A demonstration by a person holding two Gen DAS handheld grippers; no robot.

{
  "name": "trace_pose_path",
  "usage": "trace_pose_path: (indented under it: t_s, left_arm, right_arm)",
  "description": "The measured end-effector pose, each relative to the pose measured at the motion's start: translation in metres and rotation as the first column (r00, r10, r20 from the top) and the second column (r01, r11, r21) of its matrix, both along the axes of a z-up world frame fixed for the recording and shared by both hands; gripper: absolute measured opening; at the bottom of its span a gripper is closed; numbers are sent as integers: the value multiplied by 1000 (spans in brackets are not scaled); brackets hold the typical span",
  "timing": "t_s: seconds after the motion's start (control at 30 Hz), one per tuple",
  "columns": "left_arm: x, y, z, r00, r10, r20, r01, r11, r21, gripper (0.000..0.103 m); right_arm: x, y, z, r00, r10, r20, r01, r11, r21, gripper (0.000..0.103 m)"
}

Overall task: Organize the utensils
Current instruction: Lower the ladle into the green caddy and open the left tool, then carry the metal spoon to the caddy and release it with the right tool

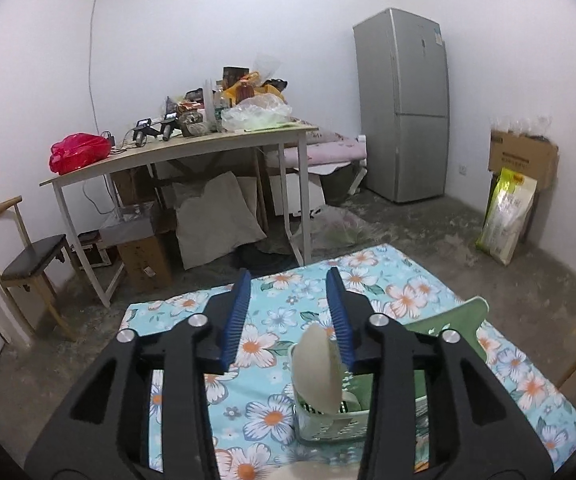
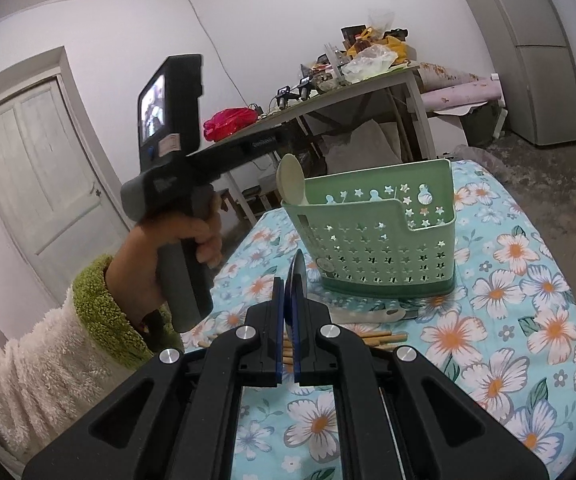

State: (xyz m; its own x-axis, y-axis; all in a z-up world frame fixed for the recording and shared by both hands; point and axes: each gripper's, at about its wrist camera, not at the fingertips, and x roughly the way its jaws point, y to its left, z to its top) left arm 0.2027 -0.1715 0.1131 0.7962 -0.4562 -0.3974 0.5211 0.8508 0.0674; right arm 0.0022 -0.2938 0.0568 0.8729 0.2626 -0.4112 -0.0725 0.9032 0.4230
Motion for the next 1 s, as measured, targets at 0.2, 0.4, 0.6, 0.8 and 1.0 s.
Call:
trace_pose_path:
  t_s: [0.2,0.4,0.6,0.8,1.0]
  left_arm:
    - [-2,24,6,1000,13,-23,-15,998,-67,48]
    - [-7,58,2,996,38,-77,-46,994,-104,56]
    - [-26,106,-13,987,85,-139,-104,985,-135,63]
    - [-52,146,-43,965,108,-240,-147,977,-152,70]
    - [-74,165,-56,962,128,-241,-157,982,-108,81]
  right_arm:
    - [0,-2,0,1000,-5,1,5,1000,5,3]
    - [1,-4,0,1000,-8,0,8,1000,16,3]
    - [0,-3,2,1000,-13,4,13,1000,21,3]
    - [2,-5,7,1000,-8,4,8,999,39,3]
    - [3,-12,18,999,-9,32,7,998,64,3]
